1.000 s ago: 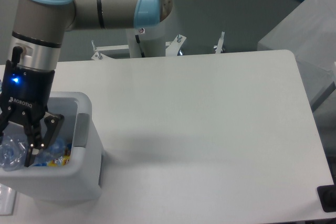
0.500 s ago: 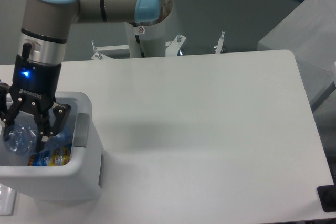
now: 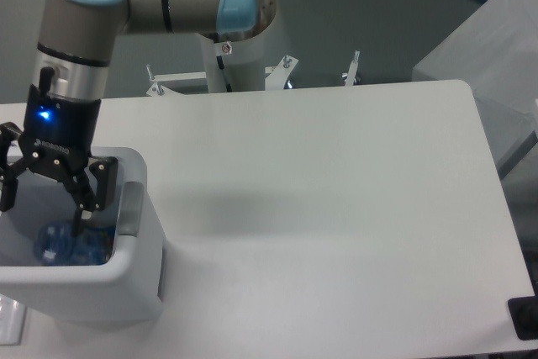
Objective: Place the trash in the trash can
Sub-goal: 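Open the gripper to release the bottle inside the bin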
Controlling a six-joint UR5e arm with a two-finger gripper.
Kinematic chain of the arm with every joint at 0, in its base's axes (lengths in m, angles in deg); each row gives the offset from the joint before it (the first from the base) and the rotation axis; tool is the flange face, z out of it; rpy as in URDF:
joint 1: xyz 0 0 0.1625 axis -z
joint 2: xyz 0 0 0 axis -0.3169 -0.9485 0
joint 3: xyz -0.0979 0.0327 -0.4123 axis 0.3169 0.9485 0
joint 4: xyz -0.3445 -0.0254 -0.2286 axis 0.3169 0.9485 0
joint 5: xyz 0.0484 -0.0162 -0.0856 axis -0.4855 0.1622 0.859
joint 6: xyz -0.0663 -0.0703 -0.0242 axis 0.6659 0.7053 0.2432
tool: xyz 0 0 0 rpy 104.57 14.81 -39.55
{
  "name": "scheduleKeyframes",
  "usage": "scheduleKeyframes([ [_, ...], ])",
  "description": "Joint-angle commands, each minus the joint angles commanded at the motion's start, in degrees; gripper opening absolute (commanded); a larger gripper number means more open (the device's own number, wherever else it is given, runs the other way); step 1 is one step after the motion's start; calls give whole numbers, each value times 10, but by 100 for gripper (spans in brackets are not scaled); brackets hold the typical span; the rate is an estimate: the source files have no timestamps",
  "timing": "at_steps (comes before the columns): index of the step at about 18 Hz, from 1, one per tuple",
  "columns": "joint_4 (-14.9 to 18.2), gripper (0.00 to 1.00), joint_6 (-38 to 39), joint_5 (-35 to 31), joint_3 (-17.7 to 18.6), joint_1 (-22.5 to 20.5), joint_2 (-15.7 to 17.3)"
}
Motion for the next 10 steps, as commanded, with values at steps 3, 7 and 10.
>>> scheduleKeyframes([
  [3, 4, 100, -14, -89, -18, -13, 15],
  [7, 83, 100, -112, -134, -19, -16, 36],
  [10, 136, 100, -154, -141, -4, -21, 60],
])
